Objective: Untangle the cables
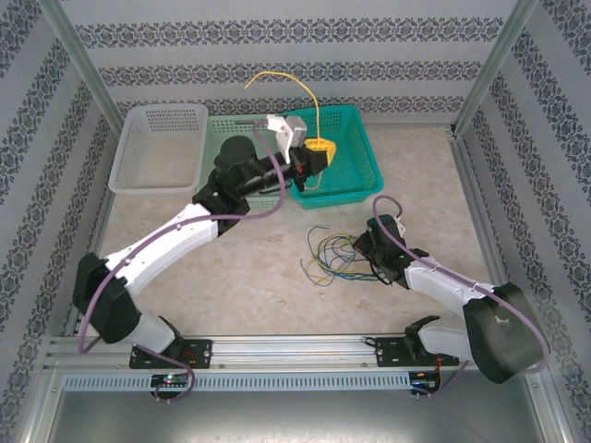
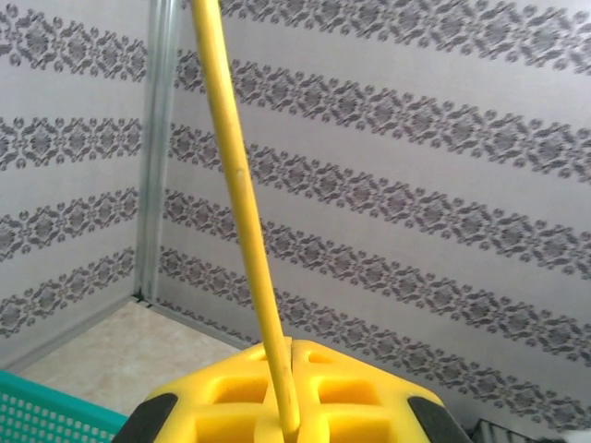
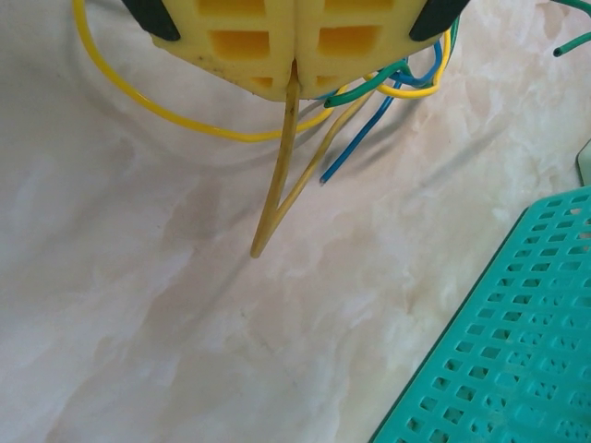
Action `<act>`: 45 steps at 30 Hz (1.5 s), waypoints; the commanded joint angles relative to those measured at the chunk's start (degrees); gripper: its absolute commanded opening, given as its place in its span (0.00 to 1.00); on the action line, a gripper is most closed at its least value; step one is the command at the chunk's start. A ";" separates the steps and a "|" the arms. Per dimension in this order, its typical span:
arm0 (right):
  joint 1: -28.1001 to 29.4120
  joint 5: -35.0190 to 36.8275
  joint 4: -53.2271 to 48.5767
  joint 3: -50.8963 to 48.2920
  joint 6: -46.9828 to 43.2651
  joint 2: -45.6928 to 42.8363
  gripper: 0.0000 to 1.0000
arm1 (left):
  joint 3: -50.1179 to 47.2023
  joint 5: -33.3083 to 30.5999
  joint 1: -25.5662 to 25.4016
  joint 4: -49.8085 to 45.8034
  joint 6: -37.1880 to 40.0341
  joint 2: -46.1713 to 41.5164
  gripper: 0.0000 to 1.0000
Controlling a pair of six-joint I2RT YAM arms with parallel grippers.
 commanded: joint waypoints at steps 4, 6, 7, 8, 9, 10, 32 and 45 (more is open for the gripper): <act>0.51 -0.09 0.68 0.42 -1.78 -0.43 0.00 | 12.24 7.71 5.34 1.14 -4.79 14.97 0.00; 0.58 -0.35 1.14 -0.25 -1.95 -1.04 0.00 | 17.34 8.92 7.21 1.44 -7.69 21.32 0.00; 0.55 -0.48 1.24 -0.51 -1.87 -1.38 0.00 | 19.53 10.04 8.11 1.86 -9.42 23.90 0.00; 0.59 -0.60 1.20 -0.72 -1.89 -1.78 0.00 | 21.98 11.30 8.76 2.38 -11.01 26.97 0.00; 0.59 -0.54 1.24 -1.02 -1.99 -2.39 0.00 | 25.02 12.49 9.53 2.90 -12.85 30.33 0.00; 0.59 -0.47 1.25 -1.24 -2.09 -2.84 0.00 | 27.09 13.19 9.72 3.38 -13.77 32.66 0.00; 0.77 1.40 -0.52 -1.39 -4.65 -10.05 0.00 | 46.86 3.50 9.87 -38.08 -11.46 45.17 0.70; 0.25 -0.08 -1.19 -0.01 -5.20 -8.26 0.00 | 64.07 -3.05 10.55 -58.84 -11.29 52.03 1.00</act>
